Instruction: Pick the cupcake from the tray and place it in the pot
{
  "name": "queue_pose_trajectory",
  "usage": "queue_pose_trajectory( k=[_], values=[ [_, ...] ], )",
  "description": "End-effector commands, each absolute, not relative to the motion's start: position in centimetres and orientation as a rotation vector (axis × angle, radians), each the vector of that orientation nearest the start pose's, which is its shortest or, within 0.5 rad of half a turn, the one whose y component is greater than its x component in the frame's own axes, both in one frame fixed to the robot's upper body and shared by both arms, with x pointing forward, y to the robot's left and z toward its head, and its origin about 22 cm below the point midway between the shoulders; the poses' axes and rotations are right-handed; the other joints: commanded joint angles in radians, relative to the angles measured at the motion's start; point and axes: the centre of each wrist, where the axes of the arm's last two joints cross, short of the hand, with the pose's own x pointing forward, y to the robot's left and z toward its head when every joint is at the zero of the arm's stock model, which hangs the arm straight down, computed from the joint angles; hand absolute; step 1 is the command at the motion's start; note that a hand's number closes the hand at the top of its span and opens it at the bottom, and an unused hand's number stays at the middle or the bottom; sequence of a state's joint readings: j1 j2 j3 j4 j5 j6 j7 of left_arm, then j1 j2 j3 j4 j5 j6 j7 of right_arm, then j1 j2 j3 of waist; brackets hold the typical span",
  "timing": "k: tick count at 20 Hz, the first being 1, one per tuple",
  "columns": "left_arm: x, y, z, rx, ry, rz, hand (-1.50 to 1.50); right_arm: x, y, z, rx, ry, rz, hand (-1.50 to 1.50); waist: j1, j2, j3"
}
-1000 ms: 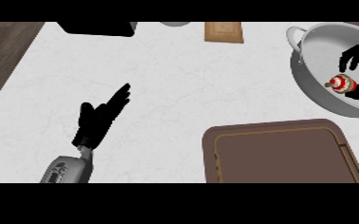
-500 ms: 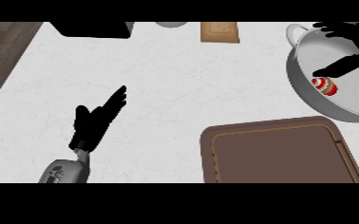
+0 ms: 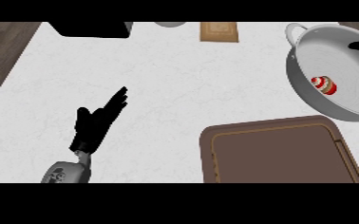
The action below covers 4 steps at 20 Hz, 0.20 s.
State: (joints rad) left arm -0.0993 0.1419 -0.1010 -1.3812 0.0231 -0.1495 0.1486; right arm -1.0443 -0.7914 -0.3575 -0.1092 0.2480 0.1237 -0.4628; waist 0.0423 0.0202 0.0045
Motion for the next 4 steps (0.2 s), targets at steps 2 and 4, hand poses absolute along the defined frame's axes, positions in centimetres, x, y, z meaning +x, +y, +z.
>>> queue_pose_trajectory(
  k=[2,4],
  values=[
    [26.6,22.9,-1.8,-0.098,-1.289,-0.304,0.0,35.6,-51.7,17.9,-0.556,-1.738,-0.008,-1.5,-0.003,0.004,0.001],
    [27.2,23.5,-1.6,-0.095,-1.304,-0.312,0.0,34.5,-52.7,16.9,-0.531,-1.754,-0.029,-1.5,-0.001,0.009,0.002]
  ],
)
